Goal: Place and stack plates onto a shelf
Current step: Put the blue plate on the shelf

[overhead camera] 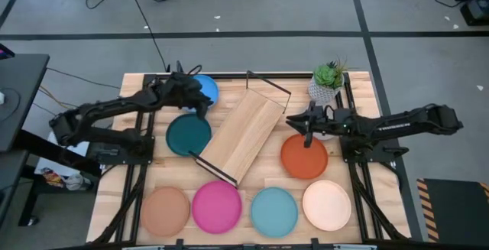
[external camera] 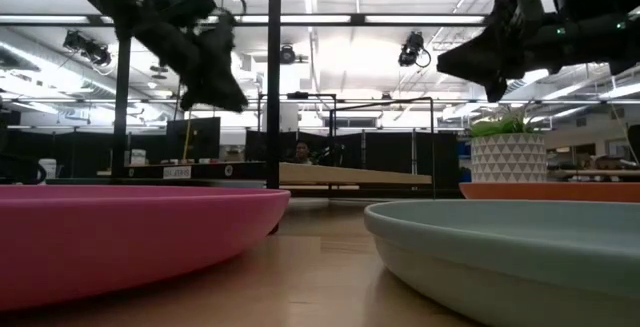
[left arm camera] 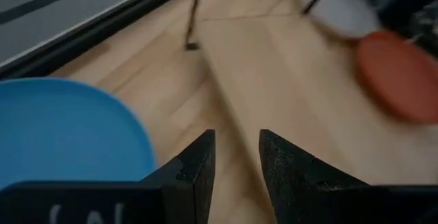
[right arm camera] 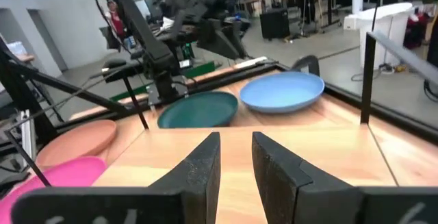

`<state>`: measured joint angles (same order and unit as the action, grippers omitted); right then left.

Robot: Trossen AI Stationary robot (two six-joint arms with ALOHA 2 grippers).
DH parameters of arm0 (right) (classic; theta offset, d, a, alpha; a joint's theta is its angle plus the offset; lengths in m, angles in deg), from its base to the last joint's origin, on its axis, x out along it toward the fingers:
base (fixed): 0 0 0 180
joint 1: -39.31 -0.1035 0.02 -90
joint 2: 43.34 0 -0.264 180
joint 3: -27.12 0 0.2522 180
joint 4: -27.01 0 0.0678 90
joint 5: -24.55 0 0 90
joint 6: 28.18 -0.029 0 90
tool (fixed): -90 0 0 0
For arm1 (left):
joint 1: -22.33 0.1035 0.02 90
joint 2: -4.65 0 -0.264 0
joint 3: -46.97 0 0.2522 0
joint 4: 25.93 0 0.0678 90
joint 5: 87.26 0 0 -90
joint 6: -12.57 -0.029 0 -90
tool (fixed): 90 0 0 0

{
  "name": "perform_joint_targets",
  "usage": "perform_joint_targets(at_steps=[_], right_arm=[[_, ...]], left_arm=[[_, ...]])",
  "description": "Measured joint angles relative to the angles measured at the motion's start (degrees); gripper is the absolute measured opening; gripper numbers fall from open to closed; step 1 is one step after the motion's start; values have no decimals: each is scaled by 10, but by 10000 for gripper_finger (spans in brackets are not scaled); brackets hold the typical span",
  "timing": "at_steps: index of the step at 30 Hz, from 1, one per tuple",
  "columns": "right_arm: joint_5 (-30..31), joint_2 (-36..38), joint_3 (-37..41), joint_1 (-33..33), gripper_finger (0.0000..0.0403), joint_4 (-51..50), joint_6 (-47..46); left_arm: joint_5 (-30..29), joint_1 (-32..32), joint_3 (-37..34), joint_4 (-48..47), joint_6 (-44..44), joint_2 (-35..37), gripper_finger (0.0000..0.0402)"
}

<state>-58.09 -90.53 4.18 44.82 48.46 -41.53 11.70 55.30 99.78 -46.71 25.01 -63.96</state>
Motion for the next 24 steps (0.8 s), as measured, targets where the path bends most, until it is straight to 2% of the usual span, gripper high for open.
perform_joint_targets(at_steps=[6,14,16,24], right_arm=[[0,-38,0,-19,91,25,4],[0,-77,0,-40,91,53,29],[0,-86,0,-45,91,58,31],[3,-121,0,-68,91,73,50]], left_arm=[[-18,6,22,8,-49,-81,130],[-118,-6,167,-159,-104,-202,193],[-122,-8,192,-186,-117,-231,202],[-140,-8,217,-196,-132,-302,200]])
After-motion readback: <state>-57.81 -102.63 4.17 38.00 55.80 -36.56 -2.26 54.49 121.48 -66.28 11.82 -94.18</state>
